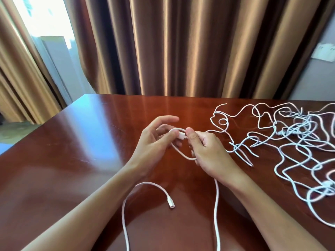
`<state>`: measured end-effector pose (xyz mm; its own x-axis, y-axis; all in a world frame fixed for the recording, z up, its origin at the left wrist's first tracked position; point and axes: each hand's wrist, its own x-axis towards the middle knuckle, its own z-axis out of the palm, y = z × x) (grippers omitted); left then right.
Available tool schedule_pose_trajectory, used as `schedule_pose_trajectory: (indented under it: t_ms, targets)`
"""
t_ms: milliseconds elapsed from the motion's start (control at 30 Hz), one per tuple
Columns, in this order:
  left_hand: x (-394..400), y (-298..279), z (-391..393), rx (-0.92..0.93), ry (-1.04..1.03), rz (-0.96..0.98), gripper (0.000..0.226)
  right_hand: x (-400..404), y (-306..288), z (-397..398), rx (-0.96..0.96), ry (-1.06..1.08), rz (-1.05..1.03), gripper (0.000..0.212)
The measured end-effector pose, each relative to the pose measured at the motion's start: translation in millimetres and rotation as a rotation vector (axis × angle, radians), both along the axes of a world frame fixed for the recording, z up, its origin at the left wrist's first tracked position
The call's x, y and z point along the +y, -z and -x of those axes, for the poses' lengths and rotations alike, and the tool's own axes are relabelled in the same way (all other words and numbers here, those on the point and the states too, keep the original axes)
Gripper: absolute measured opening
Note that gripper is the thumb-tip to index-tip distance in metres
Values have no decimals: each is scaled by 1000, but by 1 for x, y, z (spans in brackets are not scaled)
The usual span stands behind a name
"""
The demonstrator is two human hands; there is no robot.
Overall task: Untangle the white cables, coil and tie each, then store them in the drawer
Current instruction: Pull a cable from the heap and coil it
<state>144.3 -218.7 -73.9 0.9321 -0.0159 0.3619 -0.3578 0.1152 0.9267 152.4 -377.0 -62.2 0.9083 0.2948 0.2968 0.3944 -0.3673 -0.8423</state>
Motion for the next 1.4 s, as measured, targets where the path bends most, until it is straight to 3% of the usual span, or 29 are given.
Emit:
schedule_pose_trajectory:
  t_ms: [67,133,267,367,467,600,667,767,933,1100,1167,1267,1333,1400]
  targets:
    - [-1,3,1,-144,-116,-314,13,-3,0,1,-39,-42,108,53]
    - [-3,9,3,-240,-162,-595,34,-4,1,2,-36,-90,168,52]
    - [-6,5,7,-250,-196,-712,49,0,6,6,74,-186,33,58]
    - [-4,6,5,-242,-247,-648,58,6,6,7,223,-224,-171,55]
    - [0,7,-2,-154,-384,-519,62,6,2,9,284,-294,-261,32]
    - [-4,-1,1,189,-270,-69,56,5,4,14,106,-309,-258,26]
    - [-10,-4,6,282,-176,7,55,12,7,16,-16,-237,-278,24]
    - [-19,-4,12,366,-72,65,58,21,19,16,-219,-67,-182,20]
    - [-26,-5,21,436,-35,66,56,30,28,24,-354,29,25,18]
    - [-29,-9,19,515,98,57,48,27,20,17,-311,106,-119,14]
    - [-25,-2,13,381,11,-23,40,20,18,12,-228,73,-147,18]
    - [-6,2,5,-204,-225,-420,25,10,14,8,-103,-52,-112,23]
    - [5,0,2,-514,-161,-665,30,5,12,6,-71,-141,-34,16]
    - [10,0,-1,-656,-115,-805,33,1,11,6,-78,-132,81,22]
